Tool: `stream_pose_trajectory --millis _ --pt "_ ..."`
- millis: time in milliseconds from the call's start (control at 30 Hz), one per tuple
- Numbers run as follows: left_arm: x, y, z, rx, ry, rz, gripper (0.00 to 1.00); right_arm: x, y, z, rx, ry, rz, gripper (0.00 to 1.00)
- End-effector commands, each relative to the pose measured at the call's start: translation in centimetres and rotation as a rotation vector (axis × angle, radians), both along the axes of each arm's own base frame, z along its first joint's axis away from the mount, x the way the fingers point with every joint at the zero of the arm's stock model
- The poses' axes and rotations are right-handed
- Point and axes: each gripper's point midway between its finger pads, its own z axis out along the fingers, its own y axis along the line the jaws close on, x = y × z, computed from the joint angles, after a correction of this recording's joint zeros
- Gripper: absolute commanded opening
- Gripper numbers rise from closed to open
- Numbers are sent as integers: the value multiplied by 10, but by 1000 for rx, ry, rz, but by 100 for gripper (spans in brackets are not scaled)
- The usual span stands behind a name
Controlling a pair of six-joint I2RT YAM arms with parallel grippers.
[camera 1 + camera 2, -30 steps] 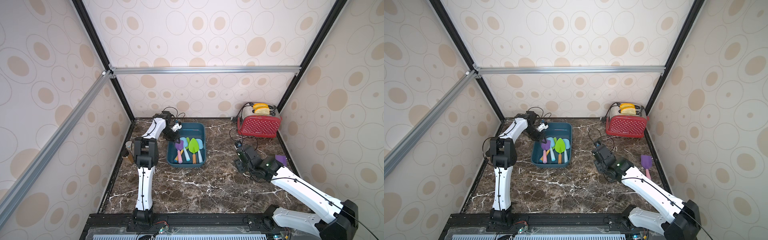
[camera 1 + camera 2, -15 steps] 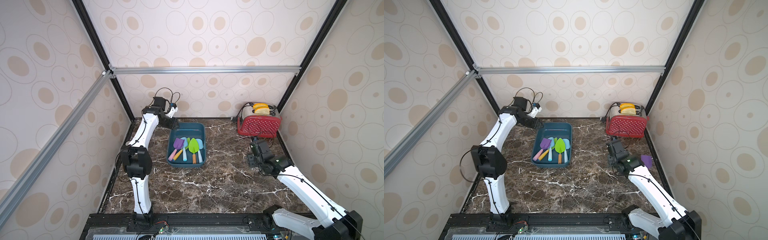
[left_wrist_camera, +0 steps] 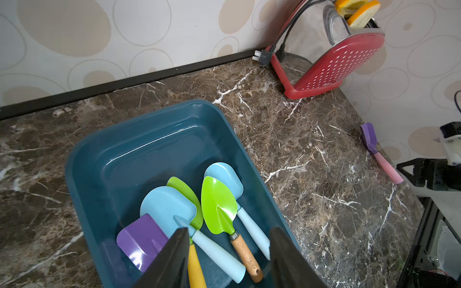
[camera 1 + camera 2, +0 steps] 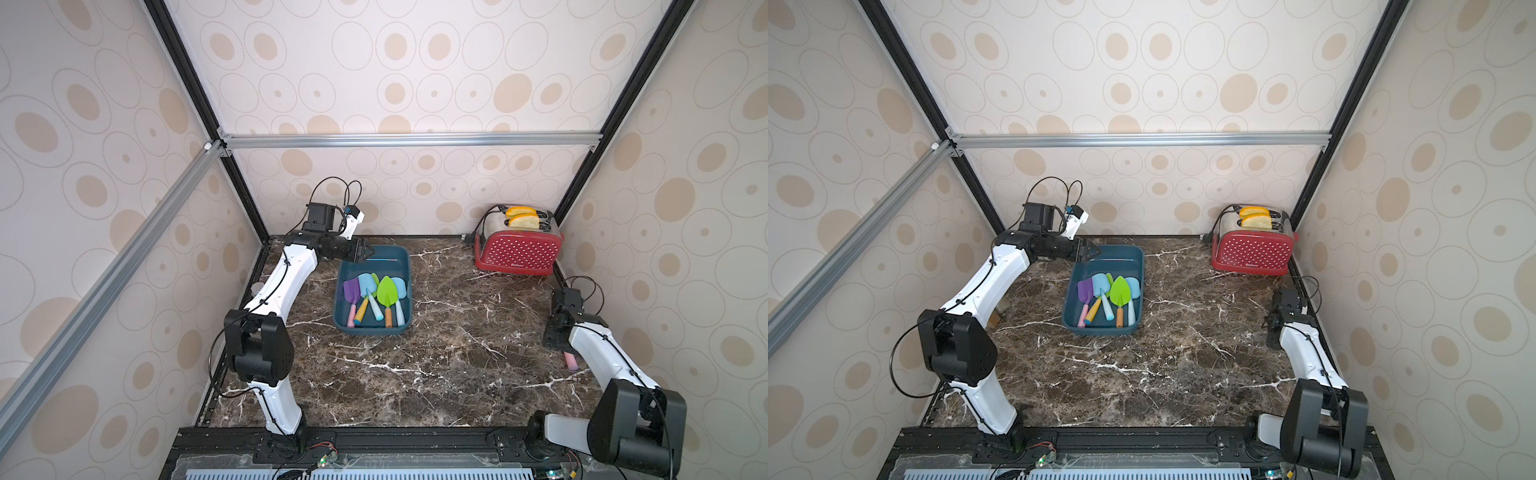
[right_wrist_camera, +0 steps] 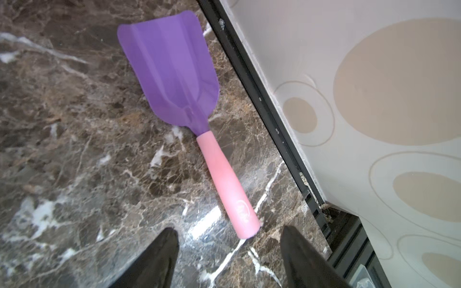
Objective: Put the shovel into the storage box
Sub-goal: Pick up the shovel from the center of the board.
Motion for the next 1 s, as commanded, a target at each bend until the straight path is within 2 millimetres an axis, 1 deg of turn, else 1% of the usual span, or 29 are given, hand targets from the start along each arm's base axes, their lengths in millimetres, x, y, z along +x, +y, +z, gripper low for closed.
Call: stream_pose_trajectory --millis 0,100,200,333,500,633,667,733,833,900,967 --pt "5 -8 16 -73 -37 -12 55 11 -11 3 17 -49 -34 71" --pt "5 -8 14 -73 -33 -9 55 13 -16 -11 63 -27 -54 71" --pt "4 -7 12 -68 -29 -7 55 14 -20 -31 125 7 -78 70" --pt "2 -6 10 -62 -31 -3 55 16 -20 -55 191 58 -91 63" --pt "2 -6 9 -61 -30 -2 55 12 -21 -68 227 83 -113 58" --pt "5 -6 7 -70 -29 9 55 6 -22 -80 286 104 -151 49" --pt "6 -7 6 -77 -25 8 55 5 -21 -82 295 111 -152 43" --pt "5 -9 5 -90 -20 0 55 5 -18 -84 311 110 -144 37" --pt "4 -9 5 -94 -21 1 56 5 -15 -81 322 101 -133 20" --pt "4 -9 5 -100 -20 3 56 5 -11 -80 338 95 -122 11" --pt "3 -11 7 -116 -21 -4 58 6 -7 -79 360 93 -108 6"
